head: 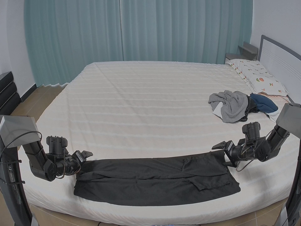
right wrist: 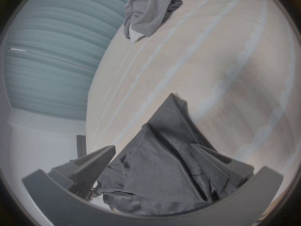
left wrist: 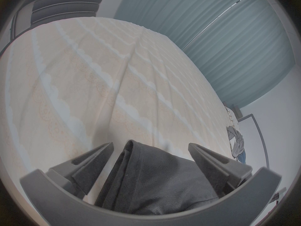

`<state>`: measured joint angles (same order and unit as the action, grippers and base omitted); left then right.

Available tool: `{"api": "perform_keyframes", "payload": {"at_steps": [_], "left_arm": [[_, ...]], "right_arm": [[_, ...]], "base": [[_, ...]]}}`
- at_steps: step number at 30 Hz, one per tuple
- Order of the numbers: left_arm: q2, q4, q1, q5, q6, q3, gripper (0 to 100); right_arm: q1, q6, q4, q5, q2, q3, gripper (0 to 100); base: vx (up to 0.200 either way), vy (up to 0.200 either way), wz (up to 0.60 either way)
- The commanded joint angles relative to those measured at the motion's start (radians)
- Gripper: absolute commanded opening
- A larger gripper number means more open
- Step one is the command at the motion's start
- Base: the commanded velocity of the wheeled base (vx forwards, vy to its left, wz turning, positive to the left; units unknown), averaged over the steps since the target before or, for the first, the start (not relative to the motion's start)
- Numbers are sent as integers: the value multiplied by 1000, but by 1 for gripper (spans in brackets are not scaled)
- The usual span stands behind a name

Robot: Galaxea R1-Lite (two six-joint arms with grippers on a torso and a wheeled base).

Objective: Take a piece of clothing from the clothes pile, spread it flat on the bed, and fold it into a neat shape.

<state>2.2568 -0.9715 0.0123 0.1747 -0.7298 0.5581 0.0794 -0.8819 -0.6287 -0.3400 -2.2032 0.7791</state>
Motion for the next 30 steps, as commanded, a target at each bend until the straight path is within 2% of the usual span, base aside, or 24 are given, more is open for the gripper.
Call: {"api": "perform_keyframes", "payload": {"at_steps": [1, 16, 21, 30], "left_arm": [[6, 0, 0, 0, 0, 3, 0], [9, -29, 26, -17, -5, 13, 0], [10, -61, 26, -18, -33, 13, 0], [15, -75, 34, -18, -33, 13, 0]], "right_arm": [[0, -2, 0, -1, -7, 0, 100], [-26, 6, -2, 10, -30, 3, 100], [-27, 8, -3, 15, -35, 8, 100], [-67, 11, -63, 16, -32, 0, 100]], "base": [[0, 0, 0], [0, 0, 0], [0, 0, 0], [0, 0, 0]]}}
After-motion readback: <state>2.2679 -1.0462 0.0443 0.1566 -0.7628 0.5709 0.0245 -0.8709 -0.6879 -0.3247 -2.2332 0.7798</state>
